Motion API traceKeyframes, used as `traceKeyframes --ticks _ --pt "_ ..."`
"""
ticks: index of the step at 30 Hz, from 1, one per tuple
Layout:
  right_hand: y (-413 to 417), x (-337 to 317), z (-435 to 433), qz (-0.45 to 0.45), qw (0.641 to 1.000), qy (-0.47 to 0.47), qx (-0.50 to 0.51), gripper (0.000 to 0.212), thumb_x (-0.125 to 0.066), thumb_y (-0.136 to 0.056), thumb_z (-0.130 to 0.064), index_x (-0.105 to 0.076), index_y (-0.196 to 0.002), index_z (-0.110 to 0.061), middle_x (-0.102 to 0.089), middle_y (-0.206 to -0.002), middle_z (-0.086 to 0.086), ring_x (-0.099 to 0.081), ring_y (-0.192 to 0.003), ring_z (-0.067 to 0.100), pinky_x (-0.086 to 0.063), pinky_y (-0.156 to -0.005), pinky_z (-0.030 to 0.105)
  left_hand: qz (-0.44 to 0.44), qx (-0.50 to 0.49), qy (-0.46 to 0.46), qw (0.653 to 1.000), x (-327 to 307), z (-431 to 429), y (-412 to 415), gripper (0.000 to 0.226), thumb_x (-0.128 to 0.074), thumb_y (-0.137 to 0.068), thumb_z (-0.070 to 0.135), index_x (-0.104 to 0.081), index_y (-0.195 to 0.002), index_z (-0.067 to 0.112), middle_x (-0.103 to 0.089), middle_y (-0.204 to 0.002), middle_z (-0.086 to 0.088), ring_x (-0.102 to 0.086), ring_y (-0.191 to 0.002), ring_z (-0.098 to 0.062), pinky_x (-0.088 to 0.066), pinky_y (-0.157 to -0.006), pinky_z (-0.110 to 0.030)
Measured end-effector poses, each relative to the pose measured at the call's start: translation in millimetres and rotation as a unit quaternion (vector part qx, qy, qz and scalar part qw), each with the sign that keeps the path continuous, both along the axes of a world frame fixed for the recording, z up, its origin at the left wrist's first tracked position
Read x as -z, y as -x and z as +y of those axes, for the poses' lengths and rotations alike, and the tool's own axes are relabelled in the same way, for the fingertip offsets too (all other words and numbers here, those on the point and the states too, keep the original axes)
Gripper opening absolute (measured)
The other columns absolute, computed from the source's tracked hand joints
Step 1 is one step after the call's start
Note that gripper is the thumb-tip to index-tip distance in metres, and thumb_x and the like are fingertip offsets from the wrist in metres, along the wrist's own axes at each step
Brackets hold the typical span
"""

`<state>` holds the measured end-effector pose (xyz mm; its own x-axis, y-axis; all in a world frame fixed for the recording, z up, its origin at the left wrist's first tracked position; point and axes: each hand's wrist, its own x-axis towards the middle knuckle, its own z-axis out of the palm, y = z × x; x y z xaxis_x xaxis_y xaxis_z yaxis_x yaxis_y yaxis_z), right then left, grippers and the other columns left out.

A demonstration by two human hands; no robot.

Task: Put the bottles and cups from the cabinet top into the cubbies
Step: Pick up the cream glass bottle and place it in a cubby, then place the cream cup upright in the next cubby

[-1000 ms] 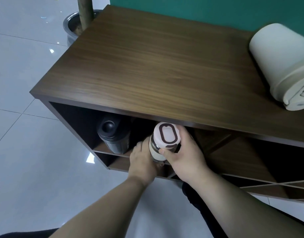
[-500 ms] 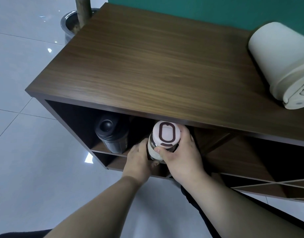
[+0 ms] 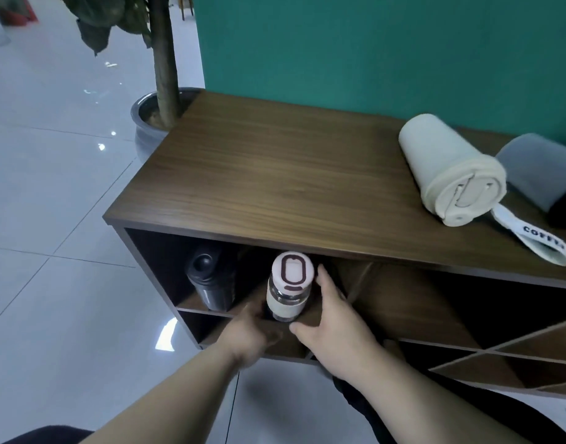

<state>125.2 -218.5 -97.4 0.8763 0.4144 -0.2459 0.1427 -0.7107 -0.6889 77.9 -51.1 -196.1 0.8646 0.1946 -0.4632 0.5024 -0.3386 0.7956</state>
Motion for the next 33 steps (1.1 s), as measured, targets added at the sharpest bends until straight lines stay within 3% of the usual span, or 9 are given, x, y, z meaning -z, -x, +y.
traceKeyframes --ticks 4,7,9,12,17,20,22,29,33 --pt "24.9 -29.5 -33.3 -0.051 0.992 -0.109 -0.033 0.045 -0.073 -0.084 -0.03 -0.064 -0.128 -0.033 -0.045 -0.133 -0.041 -0.043 -0.128 -0.018 -0.033 -0.109 0.012 0.054 0.049 -0.036 0.997 -73.0 -5.9 26.0 0.006 -0.074 -0.088 0.027 -0.075 -0.093 0.03 -0.075 -0.096 0.009 -0.071 -0.1 -0.019 -0.055 -0.088 -0.024" --pt "39.2 -54.1 -54.4 -0.085 0.976 -0.199 0.038 0.027 -0.071 -0.082 -0.03 -0.072 -0.106 -0.042 -0.063 -0.122 -0.03 -0.062 -0.116 0.003 -0.048 -0.102 0.026 0.004 -0.024 0.036 0.999 -112.2 -18.0 46.7 0.016 -0.077 -0.08 0.039 -0.073 -0.091 0.027 -0.075 -0.089 0.006 -0.07 -0.085 -0.013 -0.053 -0.074 -0.024" --pt "39.7 -77.4 -69.0 -0.089 0.962 -0.238 0.105 0.031 -0.074 -0.085 -0.025 -0.07 -0.102 -0.05 -0.067 -0.119 -0.022 -0.066 -0.109 0.01 -0.053 -0.097 0.032 -0.031 -0.056 0.114 0.991 -134.0 -30.4 54.9 0.029 -0.078 -0.082 0.037 -0.076 -0.103 0.018 -0.075 -0.088 0.001 -0.066 -0.08 -0.016 -0.049 -0.074 -0.029" --pt "22.3 -113.3 -90.1 -0.14 0.939 -0.246 0.197 0.037 -0.074 -0.086 -0.028 -0.061 -0.117 -0.045 -0.059 -0.13 -0.018 -0.057 -0.122 0.013 -0.046 -0.105 0.032 -0.087 -0.078 0.162 0.98 -162.4 -47.3 66.9 0.012 -0.067 -0.099 0.02 -0.075 -0.105 0.013 -0.079 -0.094 -0.005 -0.07 -0.083 -0.015 -0.049 -0.074 -0.026" --pt "-31.5 -142.6 -102.0 -0.219 0.926 -0.138 0.276 0.1 -0.082 -0.071 -0.046 -0.029 -0.153 -0.023 -0.034 -0.156 0.002 -0.031 -0.148 0.025 -0.035 -0.117 0.053 -0.118 -0.106 0.199 0.967 -169.0 -67.1 57.2 0.015 -0.062 -0.102 0.014 -0.074 -0.108 0.009 -0.077 -0.097 -0.008 -0.07 -0.078 -0.012 -0.056 -0.07 -0.021" --pt "-62.4 -141.4 -95.7 -0.249 0.925 -0.084 0.273 0.12 -0.085 -0.064 -0.051 -0.015 -0.158 -0.023 -0.024 -0.162 0.008 -0.023 -0.151 0.031 -0.027 -0.121 0.053 -0.118 -0.103 0.194 0.968 -168.1 -78.4 40.7 0.014 -0.063 -0.1 0.013 -0.077 -0.102 0.015 -0.08 -0.105 -0.011 -0.072 -0.086 -0.019 -0.059 -0.091 -0.039" --pt "-78.6 -134.6 -88.2 -0.256 0.928 -0.061 0.264 0.128 -0.085 -0.061 -0.057 -0.008 -0.159 -0.026 -0.02 -0.164 0.008 -0.022 -0.152 0.032 -0.026 -0.122 0.054 -0.123 -0.089 0.194 0.969 -163.1 -83.2 29.6 0.013 -0.064 -0.098 0.013 -0.077 -0.101 0.015 -0.081 -0.104 -0.011 -0.071 -0.087 -0.018 -0.058 -0.088 -0.034" --pt "-100.6 -120.4 -74.1 -0.297 0.918 -0.031 0.26 0.113 -0.083 -0.071 -0.041 -0.013 -0.158 -0.025 -0.034 -0.154 0.012 -0.042 -0.14 0.034 -0.036 -0.115 0.047 -0.137 -0.013 0.16 0.978 -140.4 -88.6 8.8 0.016 -0.073 -0.084 0.038 -0.078 -0.095 0.028 -0.079 -0.092 -0.001 -0.074 -0.094 -0.022 -0.054 -0.1 -0.039" --pt "-70.0 -134.1 -91.2 -0.247 0.915 -0.192 0.254 0.105 -0.084 -0.073 -0.032 -0.021 -0.156 -0.03 -0.035 -0.156 -0.005 -0.038 -0.141 0.013 -0.032 -0.111 0.028 -0.113 0.014 0.197 0.974 -130.3 -86.8 0.4 0.018 -0.076 -0.08 0.039 -0.077 -0.093 0.027 -0.07 -0.087 0.001 -0.066 -0.083 -0.013 -0.056 -0.089 -0.034"
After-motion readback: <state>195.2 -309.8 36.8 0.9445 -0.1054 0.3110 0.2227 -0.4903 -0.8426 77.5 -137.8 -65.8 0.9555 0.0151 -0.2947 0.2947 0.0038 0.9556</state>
